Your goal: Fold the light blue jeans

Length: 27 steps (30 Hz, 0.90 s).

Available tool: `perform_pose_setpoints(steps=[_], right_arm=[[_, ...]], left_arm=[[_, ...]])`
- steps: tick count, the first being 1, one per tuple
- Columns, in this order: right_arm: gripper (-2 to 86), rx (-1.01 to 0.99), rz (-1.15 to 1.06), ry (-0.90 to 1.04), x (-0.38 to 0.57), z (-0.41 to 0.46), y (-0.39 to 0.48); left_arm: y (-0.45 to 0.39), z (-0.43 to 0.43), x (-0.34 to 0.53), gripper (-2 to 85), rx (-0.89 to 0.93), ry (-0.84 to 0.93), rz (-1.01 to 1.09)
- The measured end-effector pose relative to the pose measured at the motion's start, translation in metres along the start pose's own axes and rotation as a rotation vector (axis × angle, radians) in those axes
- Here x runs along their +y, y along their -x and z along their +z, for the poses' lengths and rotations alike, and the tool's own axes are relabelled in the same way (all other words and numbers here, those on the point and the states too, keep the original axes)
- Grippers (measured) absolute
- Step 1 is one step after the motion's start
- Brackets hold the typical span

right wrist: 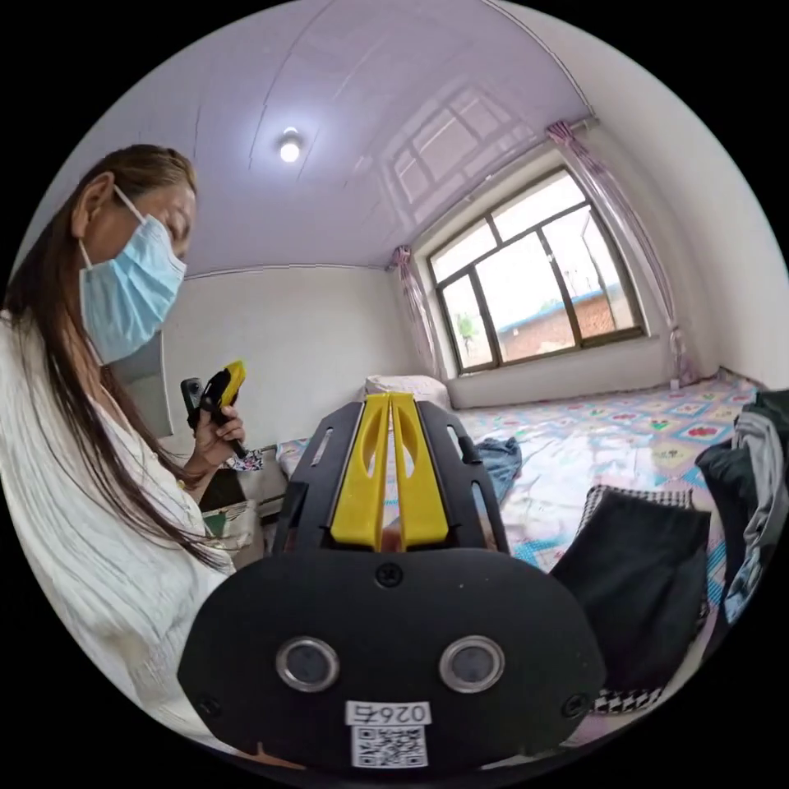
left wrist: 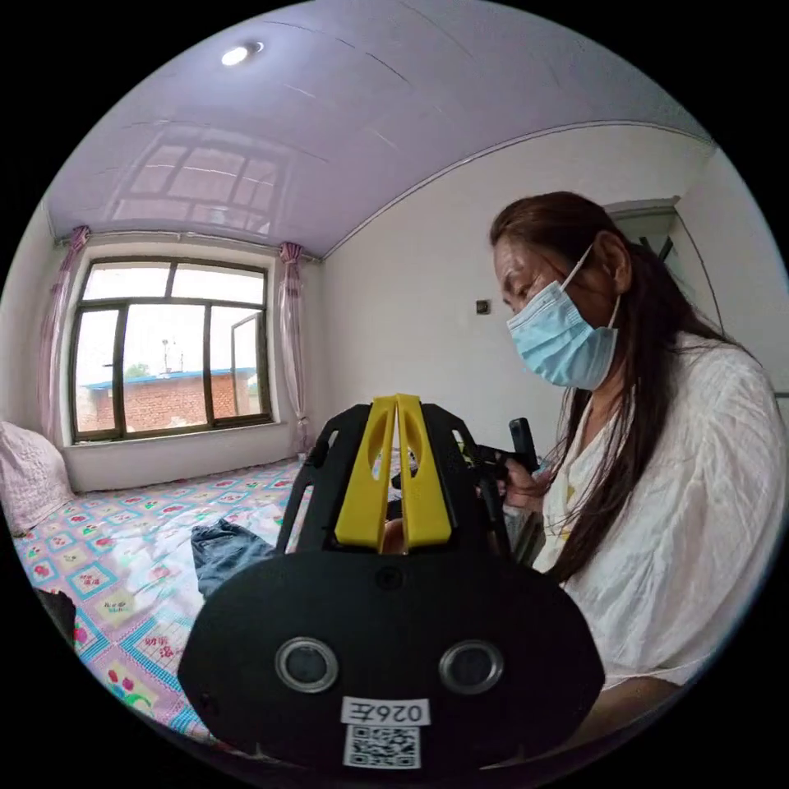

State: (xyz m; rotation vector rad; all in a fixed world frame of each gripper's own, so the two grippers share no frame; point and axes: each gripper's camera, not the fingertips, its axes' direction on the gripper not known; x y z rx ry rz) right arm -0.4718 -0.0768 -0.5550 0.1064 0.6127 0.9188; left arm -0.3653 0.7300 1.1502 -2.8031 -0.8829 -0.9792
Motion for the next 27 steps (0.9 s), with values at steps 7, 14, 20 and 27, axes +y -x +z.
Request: perform_pose_setpoints(steps=[7,14,20,27], right_arm=[[-0.9,-0.056,0.171,0.221,0.035,0.076,-0.04],[-0.9,0.043,0.16,0.379,0.034,0.198,-0.09],[-0.9,0.109,0.061,0.44,0.005,0.392,-0.18],[-0.9,0.085,0.203,0.548,-0.015,0.672,-0.336]], left_arm=[[0.056,0.08,0.073,-0.9,-0.285,0.29,-0.2],[0.21,0.178,0.168,-1.0,-0.309,0.525,-0.367],[0.382,0.332,0.244,-1.0,-0.285,0.655,-0.296],[0.594,0.537,0.361,-1.0,-0.116,0.734,-0.37]])
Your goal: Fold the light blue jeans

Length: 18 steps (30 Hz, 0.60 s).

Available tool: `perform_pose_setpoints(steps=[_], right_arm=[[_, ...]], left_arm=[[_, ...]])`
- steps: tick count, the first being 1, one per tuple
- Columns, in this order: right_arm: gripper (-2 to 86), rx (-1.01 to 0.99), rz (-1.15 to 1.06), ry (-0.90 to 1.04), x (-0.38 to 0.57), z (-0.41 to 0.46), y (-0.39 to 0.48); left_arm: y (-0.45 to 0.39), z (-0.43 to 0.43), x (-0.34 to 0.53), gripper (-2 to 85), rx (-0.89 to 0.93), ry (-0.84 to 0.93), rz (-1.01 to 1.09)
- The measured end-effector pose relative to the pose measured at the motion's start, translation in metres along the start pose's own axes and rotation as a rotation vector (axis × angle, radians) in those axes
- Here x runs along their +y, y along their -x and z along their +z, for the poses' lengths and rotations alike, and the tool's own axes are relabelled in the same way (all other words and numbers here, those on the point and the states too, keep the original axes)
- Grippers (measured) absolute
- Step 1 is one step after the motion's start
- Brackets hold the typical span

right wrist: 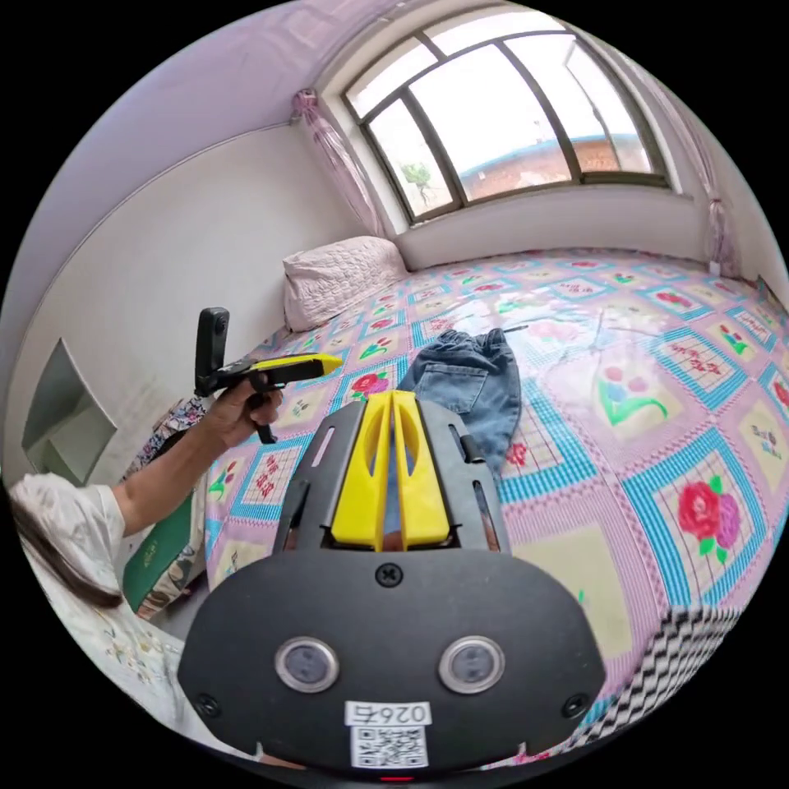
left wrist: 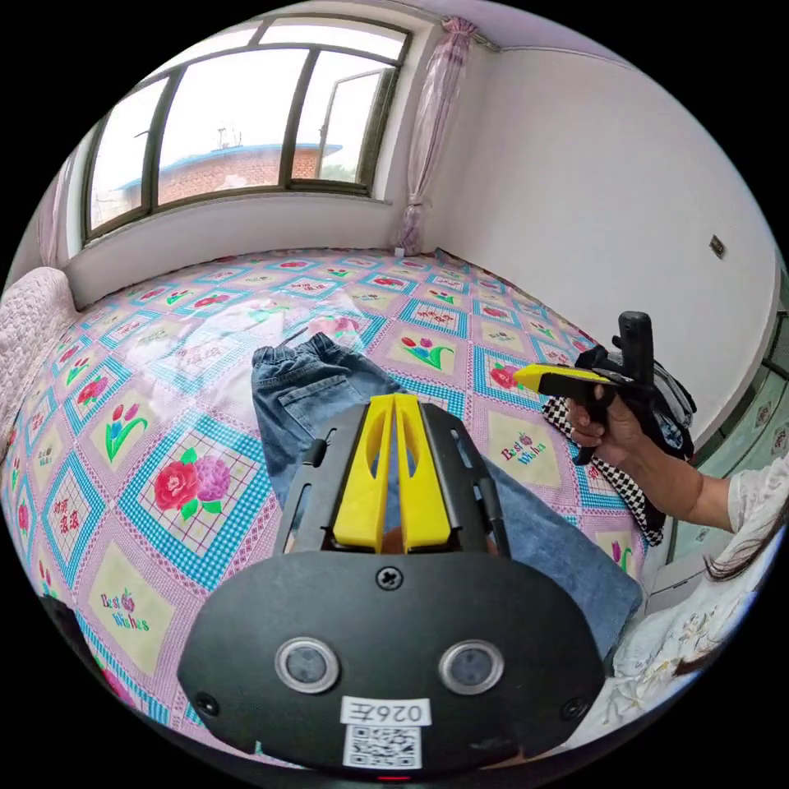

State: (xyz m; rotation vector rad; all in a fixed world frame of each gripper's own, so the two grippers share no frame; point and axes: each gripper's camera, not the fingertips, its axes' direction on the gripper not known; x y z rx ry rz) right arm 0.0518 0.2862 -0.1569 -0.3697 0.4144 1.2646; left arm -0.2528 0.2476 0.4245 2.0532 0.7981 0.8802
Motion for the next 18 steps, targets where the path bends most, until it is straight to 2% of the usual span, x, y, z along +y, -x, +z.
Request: perform_pose_setpoints(steps=[5,9,12,14,15,18], right_arm=[[-0.9,0.067,0.071,0.117,-0.13,0.173,-0.073],[-0.9,0.138,0.111,0.226,-0.188,0.276,-0.121],[-1.0,0.201,0.12,0.342,-0.215,0.349,-0.155],[-1.1,0.431,0.023,0.55,-0.22,0.405,-0.185],[-1.1,0.414,0.021,0.559,-0.222,0.407,-0.192],[-1.0,0.219,0.229,0.496,-0.239,0.392,-0.247]], left_arm=[[0.092,0.132,-0.052,-1.0,0.065,0.069,-0.061],[0.141,0.22,-0.068,-1.0,0.019,0.129,-0.093],[0.171,0.274,-0.062,-0.9,-0.07,0.261,-0.104],[0.183,0.293,-0.057,-0.9,0.002,0.281,-0.062],[0.193,0.3,-0.053,-0.9,0.046,0.281,-0.078],[0.206,0.306,-0.052,-0.8,0.115,0.277,-0.125]])
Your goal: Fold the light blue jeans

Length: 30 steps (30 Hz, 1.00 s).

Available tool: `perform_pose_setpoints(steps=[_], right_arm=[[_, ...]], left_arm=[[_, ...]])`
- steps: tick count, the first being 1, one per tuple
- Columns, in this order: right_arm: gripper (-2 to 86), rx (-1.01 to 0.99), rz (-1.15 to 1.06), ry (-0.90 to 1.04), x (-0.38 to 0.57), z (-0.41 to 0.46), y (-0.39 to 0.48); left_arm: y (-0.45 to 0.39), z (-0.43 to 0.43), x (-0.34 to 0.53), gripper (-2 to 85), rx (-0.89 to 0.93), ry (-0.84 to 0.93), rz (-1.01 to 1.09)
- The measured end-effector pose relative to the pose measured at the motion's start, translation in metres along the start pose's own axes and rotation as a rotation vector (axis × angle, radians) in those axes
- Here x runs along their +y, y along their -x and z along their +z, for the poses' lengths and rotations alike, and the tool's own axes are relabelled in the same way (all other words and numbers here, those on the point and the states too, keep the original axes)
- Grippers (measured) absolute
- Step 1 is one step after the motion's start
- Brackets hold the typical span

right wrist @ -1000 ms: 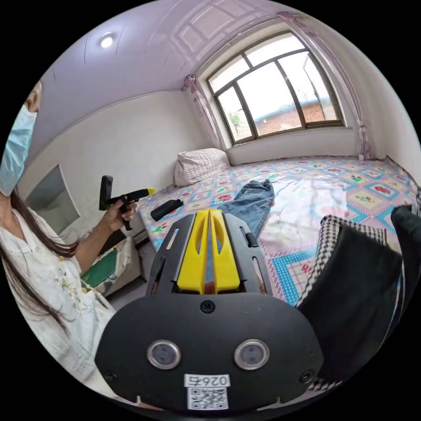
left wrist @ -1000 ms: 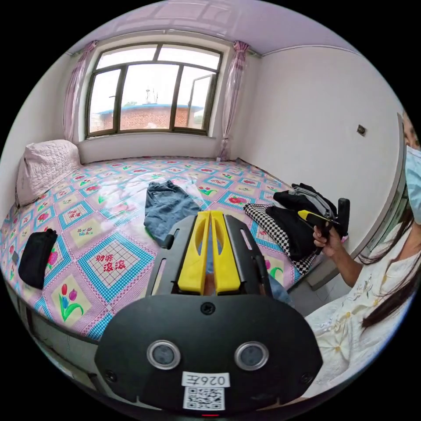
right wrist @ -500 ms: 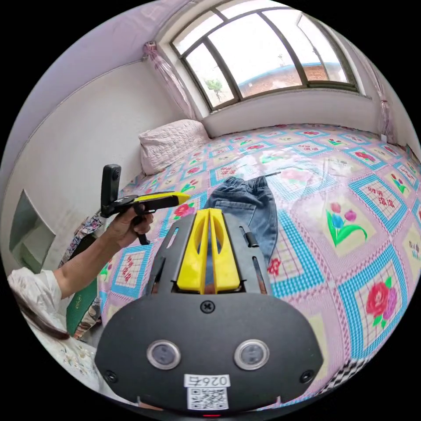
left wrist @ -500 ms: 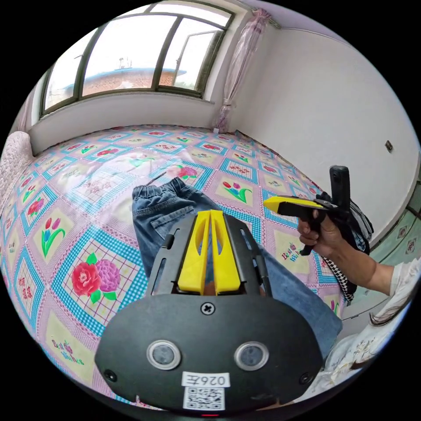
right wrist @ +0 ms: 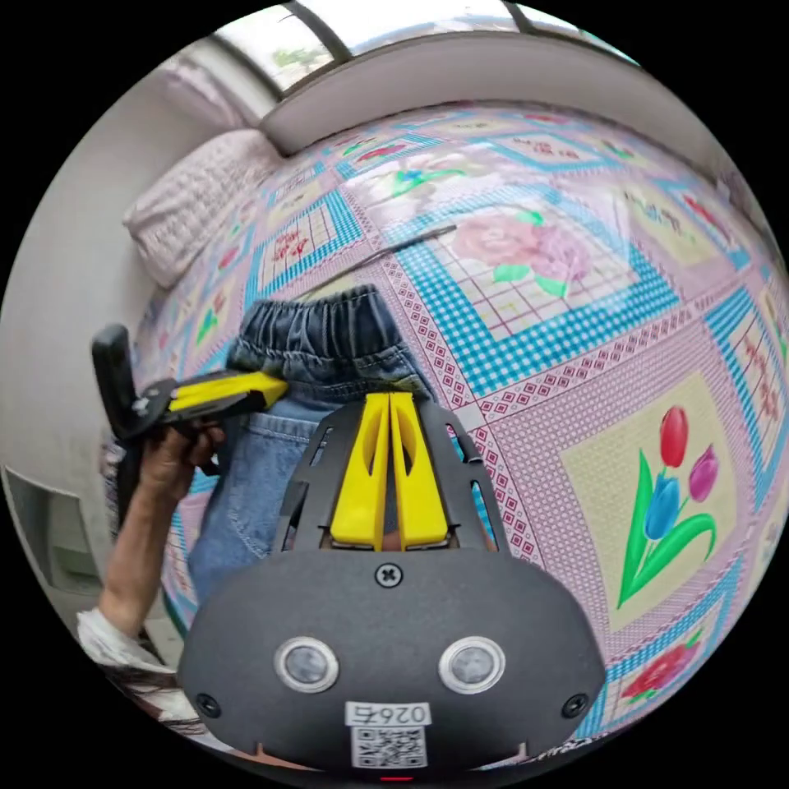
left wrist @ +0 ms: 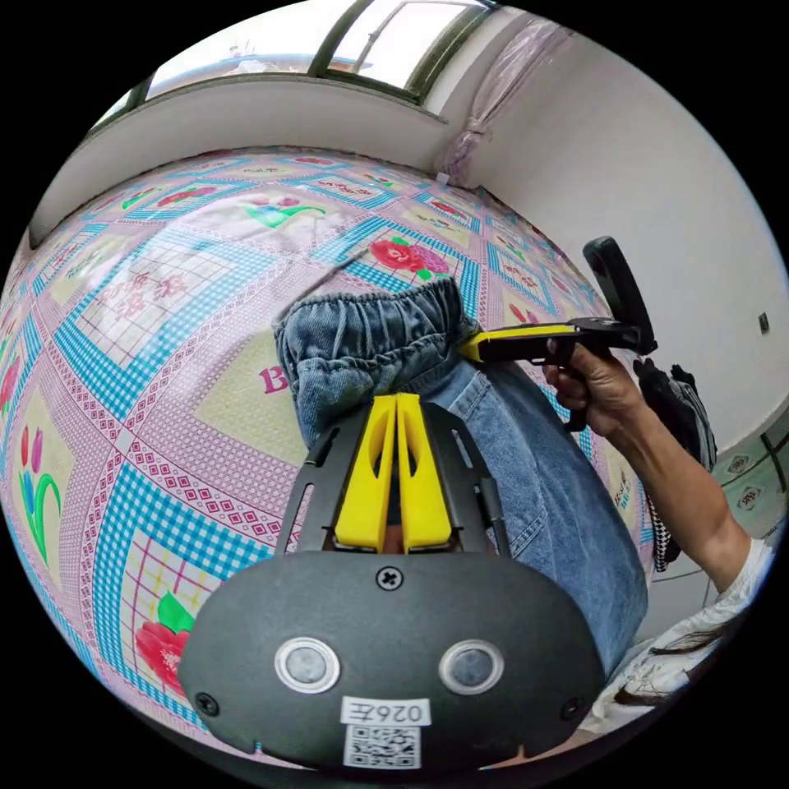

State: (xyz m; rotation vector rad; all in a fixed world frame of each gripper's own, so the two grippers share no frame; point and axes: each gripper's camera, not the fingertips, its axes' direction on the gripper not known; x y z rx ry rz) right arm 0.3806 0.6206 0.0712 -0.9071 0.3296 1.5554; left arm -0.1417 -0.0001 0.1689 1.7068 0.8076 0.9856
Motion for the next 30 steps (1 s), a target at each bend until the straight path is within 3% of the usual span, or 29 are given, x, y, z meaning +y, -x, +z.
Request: perform_pose_setpoints(steps=[3,8,9,10,11,15,16,18,21,26,30], right_arm=[[-1.0,-0.062,0.05,-0.045,0.004,-0.025,-0.016],[-0.9,-0.141,-0.231,-0.018,0.096,-0.087,0.049],[-0.9,-0.108,-0.25,-0.018,0.109,-0.089,0.055],[-0.9,0.004,-0.274,-0.001,0.126,-0.08,0.061],[-0.9,0.146,-0.272,0.084,0.132,-0.058,0.058],[-0.9,-0.047,-0.162,-0.01,0.145,-0.113,0.049],[-0.9,-0.073,-0.181,-0.064,0.164,-0.141,0.061],[-0.9,-0.066,-0.233,-0.069,0.199,-0.159,0.082],[-0.9,0.117,-0.26,0.03,0.262,-0.16,0.103],[-0.9,0.056,-0.371,-0.498,0.469,-0.35,0.152],[-0.9,0.058,-0.379,-0.669,0.62,-0.44,0.156]], left_arm=[[-0.02,-0.021,0.003,-0.9,-0.014,-0.002,-0.004],[-0.116,-0.087,0.087,-1.0,0.105,-0.122,0.274],[-0.139,-0.082,0.108,-1.0,0.01,-0.099,0.36],[-0.152,-0.058,0.121,-1.0,-0.201,-0.01,0.408],[-0.153,-0.041,0.125,-1.0,-0.287,0.058,0.425],[-0.161,-0.082,0.133,-1.0,-0.221,0.115,0.278],[-0.175,-0.112,0.153,-1.0,-0.169,0.013,0.28],[-0.191,-0.141,0.191,-1.0,-0.131,-0.095,0.287],[-0.201,-0.159,0.242,-1.0,-0.211,0.083,0.171],[-0.252,-0.302,0.388,-1.0,-0.083,-0.225,0.008],[-0.316,-0.387,0.532,-0.9,-0.043,-0.355,-0.163]])
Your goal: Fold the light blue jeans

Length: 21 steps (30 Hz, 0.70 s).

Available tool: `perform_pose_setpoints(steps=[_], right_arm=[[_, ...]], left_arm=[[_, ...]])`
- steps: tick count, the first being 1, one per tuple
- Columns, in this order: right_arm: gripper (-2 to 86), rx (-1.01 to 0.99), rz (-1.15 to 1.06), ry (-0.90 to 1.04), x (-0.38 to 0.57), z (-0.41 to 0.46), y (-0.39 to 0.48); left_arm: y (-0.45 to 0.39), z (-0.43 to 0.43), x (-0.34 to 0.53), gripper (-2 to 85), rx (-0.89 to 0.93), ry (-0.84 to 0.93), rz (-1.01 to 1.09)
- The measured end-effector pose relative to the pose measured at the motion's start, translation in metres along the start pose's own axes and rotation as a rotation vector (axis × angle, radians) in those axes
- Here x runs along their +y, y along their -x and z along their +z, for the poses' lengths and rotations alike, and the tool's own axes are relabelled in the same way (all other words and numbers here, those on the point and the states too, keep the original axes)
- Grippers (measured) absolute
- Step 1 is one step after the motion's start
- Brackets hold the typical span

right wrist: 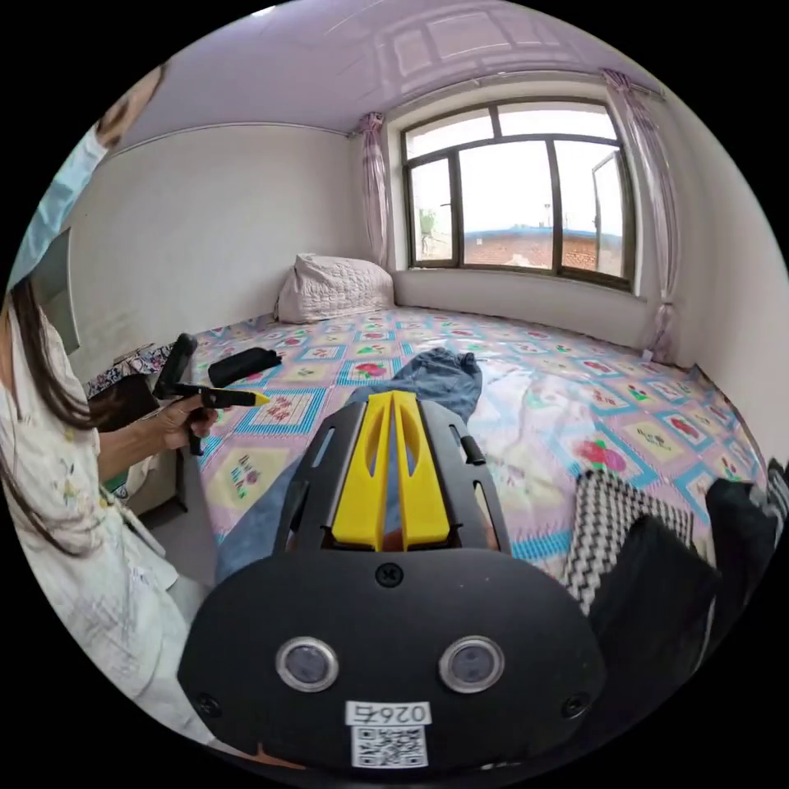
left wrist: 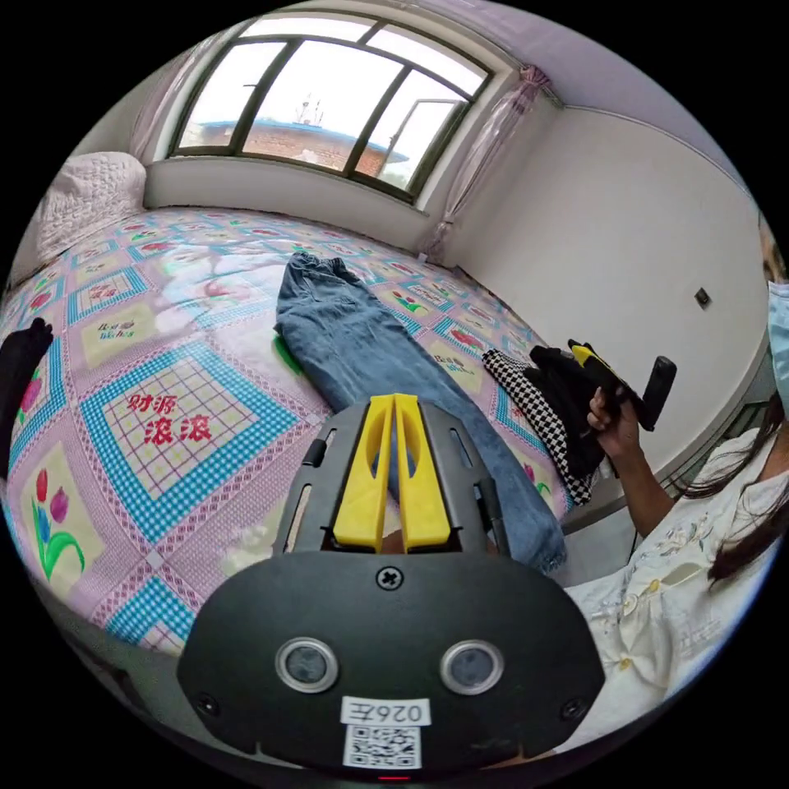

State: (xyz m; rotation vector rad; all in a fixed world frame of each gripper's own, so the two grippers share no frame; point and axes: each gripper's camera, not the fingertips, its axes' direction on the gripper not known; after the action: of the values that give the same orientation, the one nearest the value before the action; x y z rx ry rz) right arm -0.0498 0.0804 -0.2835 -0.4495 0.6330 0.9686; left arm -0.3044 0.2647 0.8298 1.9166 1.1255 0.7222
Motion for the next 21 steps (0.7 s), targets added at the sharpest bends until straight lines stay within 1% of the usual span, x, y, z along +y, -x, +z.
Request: perform_pose_setpoints(steps=[1,2,3,5,6,8,10,11,13,16,17,21], right_arm=[[-0.9,0.005,0.009,0.013,0.022,-0.036,0.007],[-0.9,0.005,0.038,0.051,0.047,-0.064,0.011],[-0.9,-0.002,0.056,0.076,0.059,-0.076,0.012],[-0.9,-0.089,0.166,0.196,0.106,-0.11,0.008],[-0.9,-0.124,0.198,0.222,0.117,-0.116,0.005],[-0.7,-0.235,0.302,0.284,0.153,-0.14,-0.004],[-0.4,-0.278,0.35,0.31,0.172,-0.153,-0.012],[0.1,-0.303,0.368,0.345,0.182,-0.156,-0.019],[1.8,-0.344,0.397,0.394,0.193,-0.156,-0.034],[6.2,-0.456,0.518,0.437,0.21,-0.148,-0.073],[7.5,-0.492,0.57,0.455,0.216,-0.144,-0.088],[9.2,-0.541,0.64,0.497,0.224,-0.136,-0.12]], left_arm=[[-0.013,-0.026,0.036,-0.9,-0.014,-0.013,-0.043],[-0.019,-0.036,0.053,-0.8,-0.019,-0.02,-0.062],[-0.029,-0.052,0.088,-0.7,-0.031,-0.032,-0.095],[-0.036,-0.062,0.133,-0.3,-0.015,0.001,-0.178],[-0.04,-0.061,0.157,0.2,0.019,0.047,-0.216],[-0.042,-0.055,0.188,3.0,0.047,0.106,-0.263],[-0.035,-0.045,0.216,9.8,0.101,0.137,-0.353],[-0.032,-0.043,0.221,12.2,0.118,0.136,-0.375],[-0.018,-0.033,0.234,20.5,0.184,0.136,-0.451],[-0.006,-0.022,0.239,26.4,0.25,0.146,-0.498],[-0.004,-0.021,0.238,27.5,0.27,0.141,-0.509],[-0.006,-0.022,0.226,29.3,0.437,0.048,-0.594]])
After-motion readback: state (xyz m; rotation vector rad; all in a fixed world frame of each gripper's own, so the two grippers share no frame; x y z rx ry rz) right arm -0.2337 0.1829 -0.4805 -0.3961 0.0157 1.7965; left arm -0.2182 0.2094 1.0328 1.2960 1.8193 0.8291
